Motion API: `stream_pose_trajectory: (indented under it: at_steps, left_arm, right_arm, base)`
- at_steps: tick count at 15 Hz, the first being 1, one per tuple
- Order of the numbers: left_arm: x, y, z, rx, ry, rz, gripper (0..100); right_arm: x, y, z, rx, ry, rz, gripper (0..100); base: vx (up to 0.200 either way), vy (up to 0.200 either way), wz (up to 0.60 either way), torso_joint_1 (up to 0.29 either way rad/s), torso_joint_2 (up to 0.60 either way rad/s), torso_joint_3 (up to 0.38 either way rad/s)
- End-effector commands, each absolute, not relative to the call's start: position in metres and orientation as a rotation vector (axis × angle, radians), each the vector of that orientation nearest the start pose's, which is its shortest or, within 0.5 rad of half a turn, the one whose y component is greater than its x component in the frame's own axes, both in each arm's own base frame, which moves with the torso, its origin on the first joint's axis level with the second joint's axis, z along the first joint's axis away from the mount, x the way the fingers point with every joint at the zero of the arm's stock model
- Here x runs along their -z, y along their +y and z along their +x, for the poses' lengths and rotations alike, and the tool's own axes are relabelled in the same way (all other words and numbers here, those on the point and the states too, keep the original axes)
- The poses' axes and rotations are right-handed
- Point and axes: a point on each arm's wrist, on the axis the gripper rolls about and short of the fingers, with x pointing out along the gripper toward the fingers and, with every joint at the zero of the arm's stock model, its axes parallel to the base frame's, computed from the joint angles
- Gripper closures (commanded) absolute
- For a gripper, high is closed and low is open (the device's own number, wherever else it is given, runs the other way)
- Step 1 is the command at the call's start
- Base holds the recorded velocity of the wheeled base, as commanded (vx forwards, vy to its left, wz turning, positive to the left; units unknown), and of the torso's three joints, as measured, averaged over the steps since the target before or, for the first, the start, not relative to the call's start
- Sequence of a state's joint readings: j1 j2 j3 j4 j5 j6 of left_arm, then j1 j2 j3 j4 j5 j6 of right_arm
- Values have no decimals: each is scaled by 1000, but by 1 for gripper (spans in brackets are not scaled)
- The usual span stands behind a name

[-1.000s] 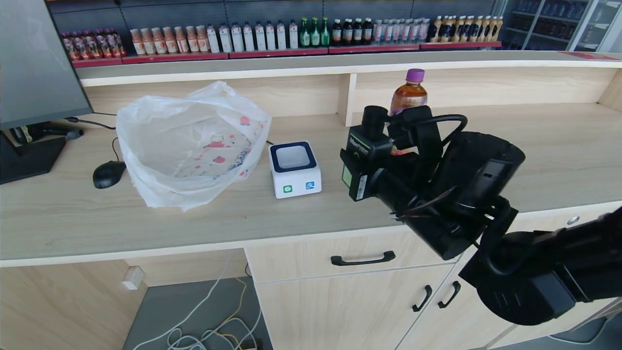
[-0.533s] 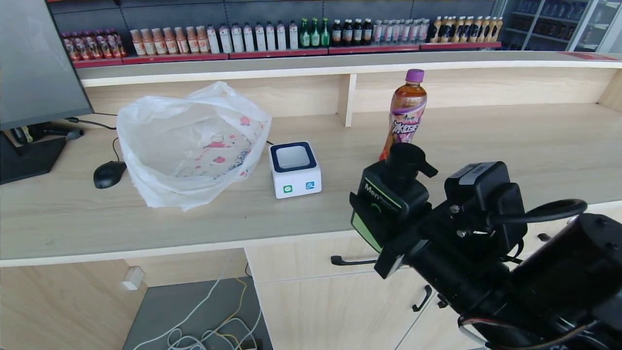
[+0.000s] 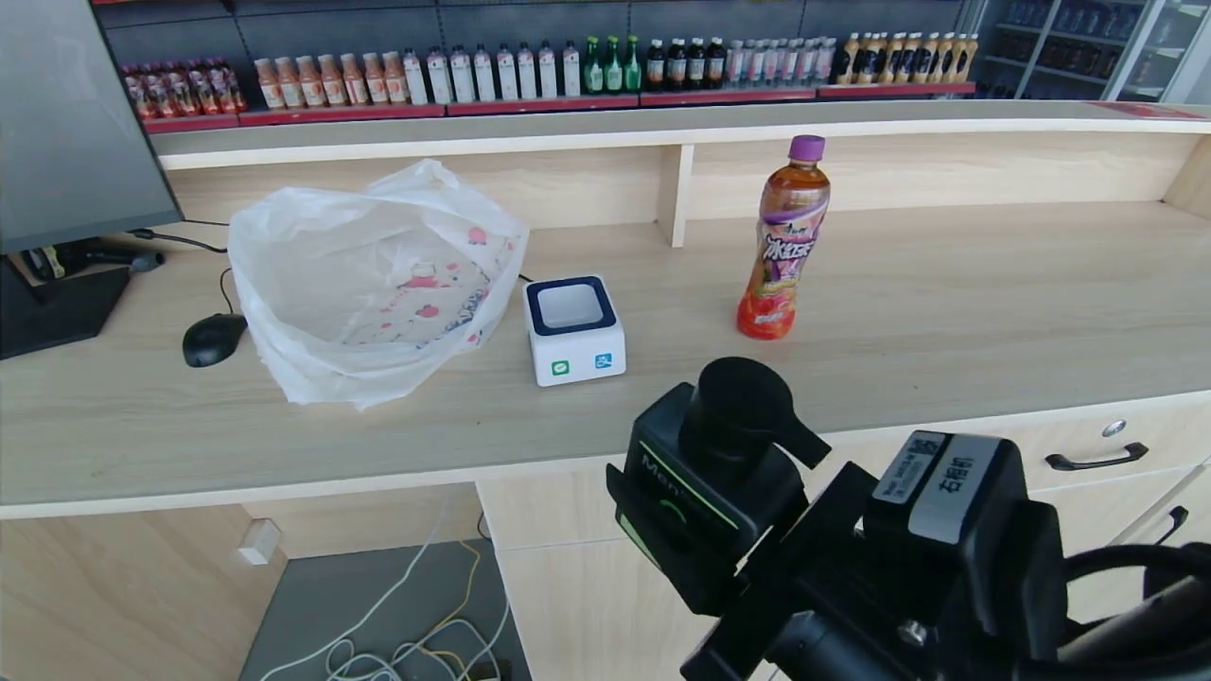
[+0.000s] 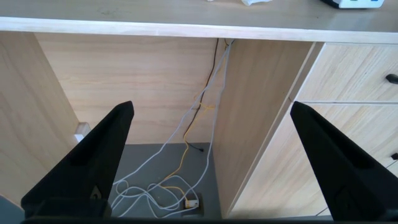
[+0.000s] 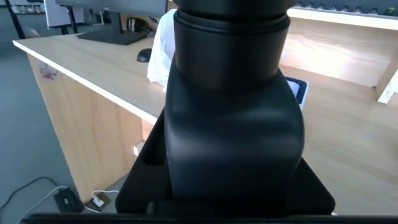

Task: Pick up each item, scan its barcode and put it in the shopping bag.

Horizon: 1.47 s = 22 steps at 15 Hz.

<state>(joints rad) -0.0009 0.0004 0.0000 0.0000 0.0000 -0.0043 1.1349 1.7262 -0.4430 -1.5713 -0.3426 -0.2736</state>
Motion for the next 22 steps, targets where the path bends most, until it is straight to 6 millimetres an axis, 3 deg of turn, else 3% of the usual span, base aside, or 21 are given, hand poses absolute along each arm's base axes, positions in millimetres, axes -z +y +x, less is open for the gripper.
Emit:
stream_pose_trajectory:
  at_steps: [1, 4, 10, 16, 21, 22]
  left_arm:
    - [-75, 0, -23, 0, 0, -5, 0]
    - [-75, 0, -23, 0, 0, -5, 0]
    - [-75, 0, -23, 0, 0, -5, 0]
    - [-75, 0, -23, 0, 0, -5, 0]
    - [-75, 0, -23, 0, 0, -5, 0]
    - [-75, 0, -23, 2, 0, -5, 0]
  right_arm:
    - [-174, 241, 119, -753, -318, -99, 100]
    - [-181, 233, 110, -769, -386, -186, 100]
    - [-168, 201, 82, -823, -428, -400, 100]
    - [-177, 202, 85, -915, -696, -646, 100]
    - [-173, 203, 95, -924, -739, -726, 100]
    - [-174, 204, 101, -869, -785, -822, 100]
  base:
    - [0, 0, 0, 0, 0, 0]
    - [0, 0, 0, 0, 0, 0]
    - [0, 0, 0, 0, 0, 0]
    - [0, 0, 0, 0, 0, 0]
    - [0, 0, 0, 0, 0, 0]
    - [0, 0, 0, 0, 0, 0]
